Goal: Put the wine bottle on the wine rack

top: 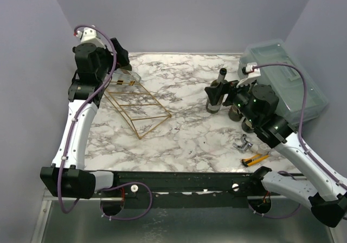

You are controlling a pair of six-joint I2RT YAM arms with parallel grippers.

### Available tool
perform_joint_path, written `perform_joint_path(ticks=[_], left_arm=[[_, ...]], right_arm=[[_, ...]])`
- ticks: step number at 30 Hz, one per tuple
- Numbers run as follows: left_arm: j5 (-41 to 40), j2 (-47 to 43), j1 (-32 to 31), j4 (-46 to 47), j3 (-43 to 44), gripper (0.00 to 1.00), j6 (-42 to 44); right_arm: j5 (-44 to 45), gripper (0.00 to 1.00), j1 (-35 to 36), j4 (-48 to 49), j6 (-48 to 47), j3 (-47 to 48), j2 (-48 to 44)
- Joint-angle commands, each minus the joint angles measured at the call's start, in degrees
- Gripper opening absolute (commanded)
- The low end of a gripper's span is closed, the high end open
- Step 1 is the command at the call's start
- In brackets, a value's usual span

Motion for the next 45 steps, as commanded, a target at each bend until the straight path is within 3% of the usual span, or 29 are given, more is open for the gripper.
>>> perform_joint_path(ticks=[1,4,13,21,25,28,36,45], left_arm=[[16.11,-2.30,-3.47,-0.84,-3.38,0.99,-5.19],[19.86,-2.07,-7.56,-0.87,-4.04,0.99,-5.79],[19.51,0.49,-22.09,-0.96,-4.48,0.99,-4.09],[5.71,9.09,-34.07,-0.32,0.91,0.99,-1.01],[-1.65,13.09,-39.44,5.98,1.23,0.99,2.65],[-3.89,15.92,-41.32,12.25,0.80,0.99,4.52],[-4.21,25.72,-43.67,12.75,9.80,0.99,5.77],[-3.15,32.28,-44.77,12.04,17.39,0.99,7.44]], right_arm=[[5.72,1.00,0.33,-8.43,0.39,3.35,-2.83],[8.75,1.00,0.26,-11.12,0.44,4.04,-4.39],[13.61,1.00,0.33,-17.64,1.72,6.17,-5.61],[16.56,1.00,0.29,-20.57,0.46,9.21,-8.16],[17.74,1.00,0.31,-21.67,-0.34,9.01,-11.13],[18.65,1.00,0.33,-21.72,-0.88,7.90,-13.91],[20.56,1.00,0.31,-22.82,-1.97,5.69,-20.41],[12.46,1.00,0.33,-23.73,-2.28,3.82,-23.22]])
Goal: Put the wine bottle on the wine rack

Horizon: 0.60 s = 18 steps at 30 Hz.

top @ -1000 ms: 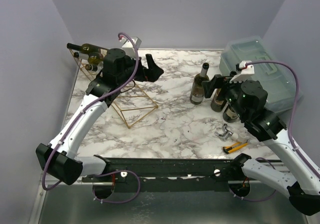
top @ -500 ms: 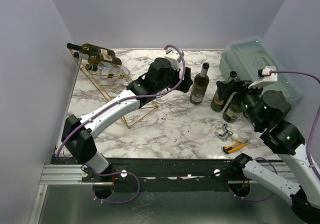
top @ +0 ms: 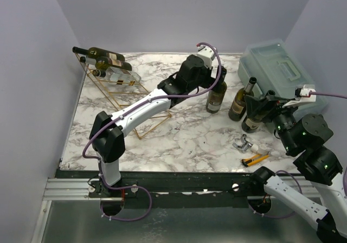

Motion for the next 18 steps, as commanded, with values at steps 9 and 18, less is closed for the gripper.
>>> perform_joint_path(ticks=[9,18], left_arm=[[-0.57,6.99,-1.26,-0.30,8.54,0.98,2.52],[-1.85,11.78,-1.47,-0.40,12.71,0.87,2.14]], right_arm=[[-9.83,1.00,0.33,-2.56,-1.63,-4.28,-2.37],[-6.20,1.00,0.32,-2.14,-1.26,-6.40,-4.60]])
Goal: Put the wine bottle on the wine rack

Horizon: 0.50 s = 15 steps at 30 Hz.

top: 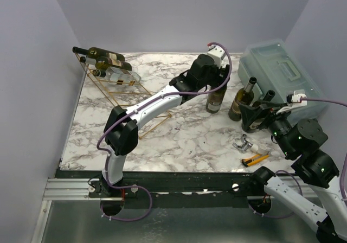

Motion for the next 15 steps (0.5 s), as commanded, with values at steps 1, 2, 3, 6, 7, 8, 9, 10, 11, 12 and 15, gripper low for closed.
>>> perform_joint_path(ticks=[1,2,3,6,7,8,9,10,11,12,15], left_arm=[[-1.62,2.76,-0.42,-0.31,3.69,0.86,0.23],[-1.62,3.17,-0.45,-0.39,4.26,0.84,0.21],[-1.60,3.73,-0.42,-0.44,4.76,0.82,0.18],[-1.79,5.02,-0.46,-0.79,6.38,0.76,0.10],[-2.03,5.46,-0.45,-0.90,6.85,0.73,0.11],[-2.19,5.73,-0.51,-1.01,7.18,0.71,0.17],[-2.32,6.03,-0.48,-1.06,7.44,0.68,0.21],[-2.39,6.29,-0.45,-1.09,7.63,0.65,0.29],[-2.57,6.43,-0.44,-1.18,7.83,0.63,0.29],[-2.67,6.65,-0.47,-1.26,7.93,0.59,0.25],[-2.50,6.67,-0.43,-1.41,7.95,0.46,0.39]], right_arm=[[1.39,1.00,0.33,-0.89,0.04,-1.87,-1.61],[1.99,1.00,0.33,-0.79,0.40,-2.33,-1.96],[2.35,1.00,0.33,-0.49,0.68,-2.64,-2.42],[3.10,1.00,0.33,-0.47,0.98,-3.23,-3.07],[3.10,1.00,0.32,-0.55,0.94,-3.16,-3.04],[3.27,1.00,0.33,-0.72,0.76,-3.01,-3.02],[3.56,1.00,0.33,-0.91,0.44,-2.77,-2.98],[4.17,1.00,0.33,-1.09,0.21,-2.69,-2.92],[4.76,1.00,0.31,-1.07,0.05,-2.54,-2.97],[5.52,1.00,0.29,-1.03,-0.13,-2.53,-3.12],[6.67,1.00,0.33,-0.06,-1.20,-2.87,-3.35]])
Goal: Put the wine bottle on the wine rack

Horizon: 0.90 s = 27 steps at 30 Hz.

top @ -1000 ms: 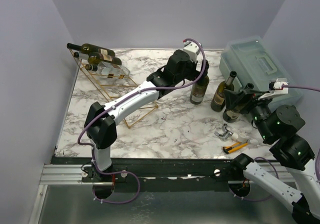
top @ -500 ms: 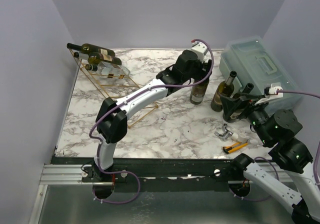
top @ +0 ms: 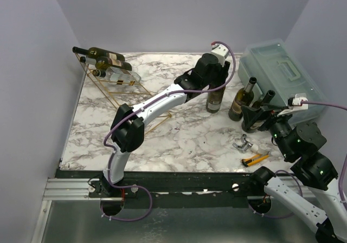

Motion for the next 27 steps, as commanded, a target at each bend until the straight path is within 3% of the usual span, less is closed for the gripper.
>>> perform_joint_path(ticks=[1,8,15,27], left_arm=[[-1.39,0.89,-0.42,-1.01,1.71,0.41,0.40],[-2.54,-1.34,-0.42,-1.54,1.16,0.14,1.24],[-4.97,-5.94,-0.42,-1.72,-1.92,0.01,2.32],[-11.57,-16.80,-0.07,-1.75,-9.53,0.00,5.29]], right_arm=[[3.38,1.00,0.33,0.12,-1.67,-0.18,-0.93],[4.36,1.00,0.29,0.56,-1.99,-0.68,-0.90],[2.91,1.00,0.27,0.78,-1.83,-1.44,-0.49],[1.65,1.00,0.32,5.24,0.98,-3.87,2.20]])
